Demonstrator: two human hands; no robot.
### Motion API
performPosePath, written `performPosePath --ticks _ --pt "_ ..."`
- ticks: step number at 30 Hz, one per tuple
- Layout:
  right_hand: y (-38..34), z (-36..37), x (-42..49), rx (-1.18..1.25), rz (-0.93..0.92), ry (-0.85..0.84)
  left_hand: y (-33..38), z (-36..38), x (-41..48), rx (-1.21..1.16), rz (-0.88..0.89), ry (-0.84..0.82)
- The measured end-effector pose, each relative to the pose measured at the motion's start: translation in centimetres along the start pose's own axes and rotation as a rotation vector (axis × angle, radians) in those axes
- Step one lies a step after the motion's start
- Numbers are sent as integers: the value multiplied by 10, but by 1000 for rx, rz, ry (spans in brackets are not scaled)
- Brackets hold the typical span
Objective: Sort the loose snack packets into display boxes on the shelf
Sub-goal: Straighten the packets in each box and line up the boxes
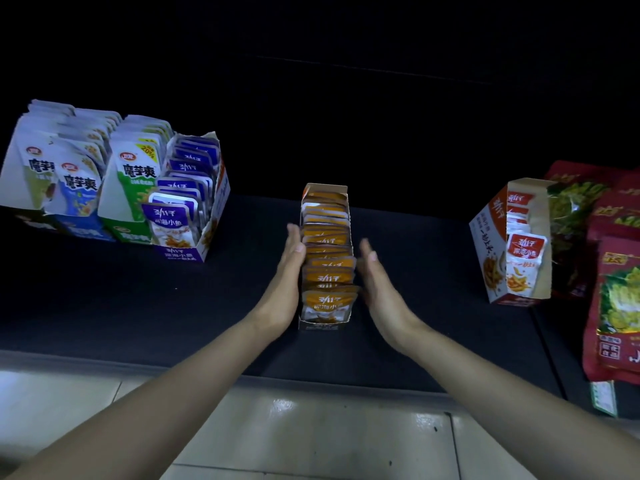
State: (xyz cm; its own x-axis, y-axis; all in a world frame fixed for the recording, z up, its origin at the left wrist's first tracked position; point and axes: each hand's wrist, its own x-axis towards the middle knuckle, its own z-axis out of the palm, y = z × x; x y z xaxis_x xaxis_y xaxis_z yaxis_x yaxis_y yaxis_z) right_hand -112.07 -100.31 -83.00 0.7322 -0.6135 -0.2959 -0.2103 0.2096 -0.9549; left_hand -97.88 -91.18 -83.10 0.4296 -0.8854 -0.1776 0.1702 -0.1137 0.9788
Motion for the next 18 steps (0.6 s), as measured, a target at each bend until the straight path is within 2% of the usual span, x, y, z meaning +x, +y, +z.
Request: performPosePath --ticks 2,5,8,12,15,18 --pt "0 10 -2 1 -7 -66 0 7 -1 -32 -38 -20" --pt "-7 15 -4 -9 -14 -36 12 6 -6 3 -42 12" --pt "-4 7 -8 34 59 -35 12 -9 -14 26 -86 63" --pt "-5 11 -18 34 85 -95 -13 -32 -24 102 -200 42" --pt "-9 24 -5 26 54 -102 -18 -36 -29 112 -201 13" --pt "-14 46 21 -5 53 -124 -16 -43 -24 92 -227 122"
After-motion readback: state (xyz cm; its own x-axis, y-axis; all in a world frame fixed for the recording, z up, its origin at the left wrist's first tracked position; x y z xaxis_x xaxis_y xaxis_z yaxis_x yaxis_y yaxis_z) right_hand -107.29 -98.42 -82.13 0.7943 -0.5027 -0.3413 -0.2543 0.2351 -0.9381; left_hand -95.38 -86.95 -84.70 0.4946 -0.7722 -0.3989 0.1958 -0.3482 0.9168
